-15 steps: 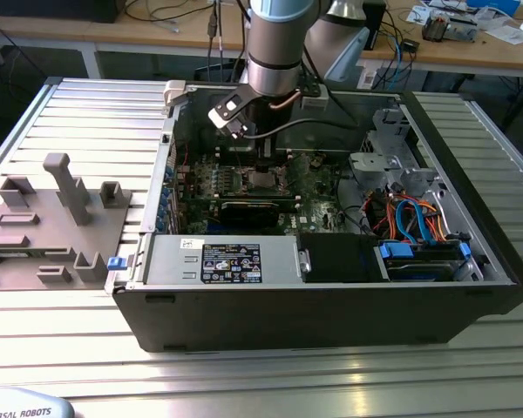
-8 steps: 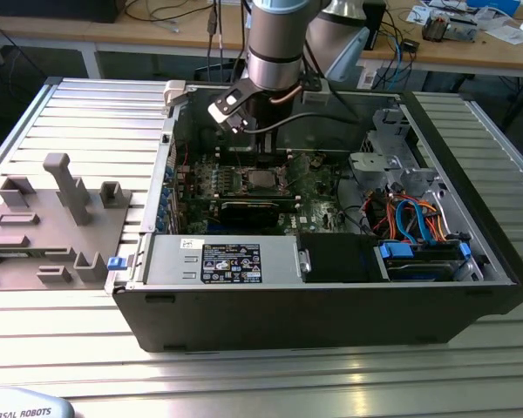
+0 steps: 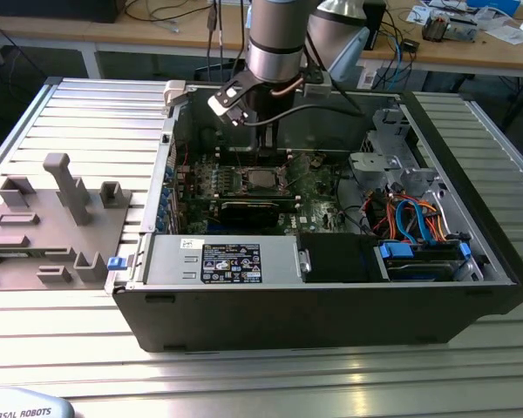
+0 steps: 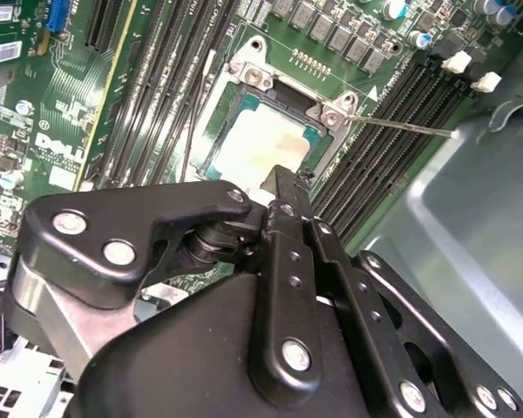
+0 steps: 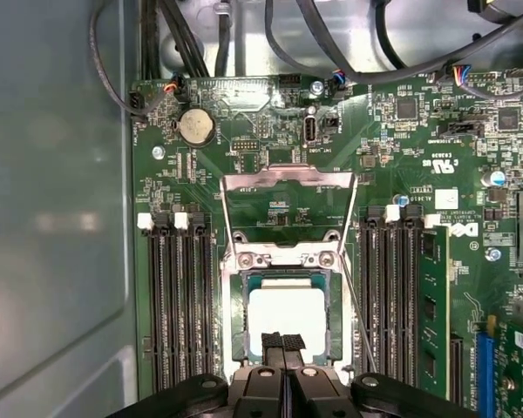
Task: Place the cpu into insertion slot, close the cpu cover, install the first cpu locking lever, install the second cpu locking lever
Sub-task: 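Place the cpu into insertion slot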
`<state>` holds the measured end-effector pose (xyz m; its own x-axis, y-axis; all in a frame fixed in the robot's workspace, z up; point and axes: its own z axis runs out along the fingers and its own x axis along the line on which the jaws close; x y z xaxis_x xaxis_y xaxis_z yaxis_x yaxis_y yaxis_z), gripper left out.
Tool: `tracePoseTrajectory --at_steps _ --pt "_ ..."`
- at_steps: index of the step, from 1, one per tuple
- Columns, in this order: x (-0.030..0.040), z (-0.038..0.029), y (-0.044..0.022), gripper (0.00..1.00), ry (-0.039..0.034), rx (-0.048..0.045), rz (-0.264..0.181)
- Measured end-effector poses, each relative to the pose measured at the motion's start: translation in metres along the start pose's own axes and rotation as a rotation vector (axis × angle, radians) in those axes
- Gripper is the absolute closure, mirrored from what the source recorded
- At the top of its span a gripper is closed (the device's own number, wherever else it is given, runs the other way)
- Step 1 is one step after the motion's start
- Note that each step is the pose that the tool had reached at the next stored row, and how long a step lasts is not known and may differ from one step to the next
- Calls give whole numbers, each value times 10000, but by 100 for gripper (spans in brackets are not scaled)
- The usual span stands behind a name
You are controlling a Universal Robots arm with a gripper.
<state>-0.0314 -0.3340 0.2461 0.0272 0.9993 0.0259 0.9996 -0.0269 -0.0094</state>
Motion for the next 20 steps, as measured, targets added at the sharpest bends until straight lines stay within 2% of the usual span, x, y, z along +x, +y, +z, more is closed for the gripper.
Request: tracePoseTrajectory --at_steps 2,20 --pt "1 -48 0 89 -1 0 0" --pt "7 -261 -2 89 0 0 0"
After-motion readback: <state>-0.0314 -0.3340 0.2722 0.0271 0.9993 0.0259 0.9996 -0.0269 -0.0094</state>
